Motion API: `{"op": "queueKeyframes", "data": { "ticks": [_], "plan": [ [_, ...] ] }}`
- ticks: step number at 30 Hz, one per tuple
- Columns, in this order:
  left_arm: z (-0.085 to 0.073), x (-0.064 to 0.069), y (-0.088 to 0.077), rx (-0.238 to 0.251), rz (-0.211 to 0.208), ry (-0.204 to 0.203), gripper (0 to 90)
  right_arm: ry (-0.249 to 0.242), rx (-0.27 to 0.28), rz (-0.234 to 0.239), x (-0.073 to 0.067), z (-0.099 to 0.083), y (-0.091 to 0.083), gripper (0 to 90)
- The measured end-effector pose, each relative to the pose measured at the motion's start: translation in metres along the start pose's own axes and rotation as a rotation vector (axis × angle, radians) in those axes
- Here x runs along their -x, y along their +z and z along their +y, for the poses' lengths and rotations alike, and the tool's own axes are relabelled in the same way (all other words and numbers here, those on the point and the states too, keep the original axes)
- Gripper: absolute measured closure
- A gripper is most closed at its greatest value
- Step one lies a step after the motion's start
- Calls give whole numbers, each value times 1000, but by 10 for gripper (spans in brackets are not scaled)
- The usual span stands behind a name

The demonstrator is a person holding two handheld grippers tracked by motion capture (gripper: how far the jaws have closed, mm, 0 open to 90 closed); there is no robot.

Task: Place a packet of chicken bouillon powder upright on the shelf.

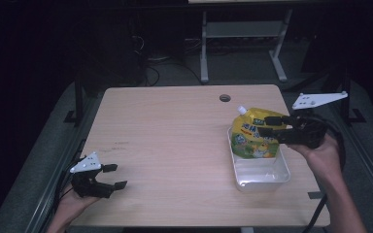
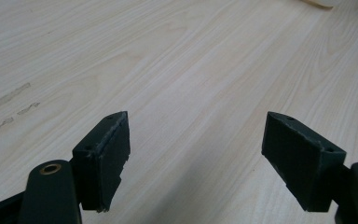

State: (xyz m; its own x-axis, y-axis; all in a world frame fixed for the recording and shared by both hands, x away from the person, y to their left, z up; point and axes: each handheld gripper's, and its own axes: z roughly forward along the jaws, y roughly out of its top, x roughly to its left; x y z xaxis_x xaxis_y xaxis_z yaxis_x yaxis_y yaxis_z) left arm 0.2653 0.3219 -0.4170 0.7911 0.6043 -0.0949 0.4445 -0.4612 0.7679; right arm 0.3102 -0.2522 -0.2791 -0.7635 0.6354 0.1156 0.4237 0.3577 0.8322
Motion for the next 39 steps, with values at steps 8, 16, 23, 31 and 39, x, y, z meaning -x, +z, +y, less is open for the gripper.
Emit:
{"op": "queueKeyframes", "data": {
  "ticks": [8, 16, 23, 31, 39],
  "plan": [
    [0, 0, 0, -2, -1, 3, 231, -4, -14, 34, -14, -6, 19, 461],
    [0, 1, 1, 1, -1, 6, 230, -5, -30, 53, -26, -10, 33, 441],
    [1, 2, 2, 5, -3, 7, 227, -8, -46, 68, -35, -14, 46, 427],
    [1, 2, 2, 9, -5, 8, 223, -15, -64, 96, -49, -20, 66, 400],
    [0, 2, 3, 10, -4, 10, 222, -17, -79, 114, -57, -27, 82, 388]
  ]
}}
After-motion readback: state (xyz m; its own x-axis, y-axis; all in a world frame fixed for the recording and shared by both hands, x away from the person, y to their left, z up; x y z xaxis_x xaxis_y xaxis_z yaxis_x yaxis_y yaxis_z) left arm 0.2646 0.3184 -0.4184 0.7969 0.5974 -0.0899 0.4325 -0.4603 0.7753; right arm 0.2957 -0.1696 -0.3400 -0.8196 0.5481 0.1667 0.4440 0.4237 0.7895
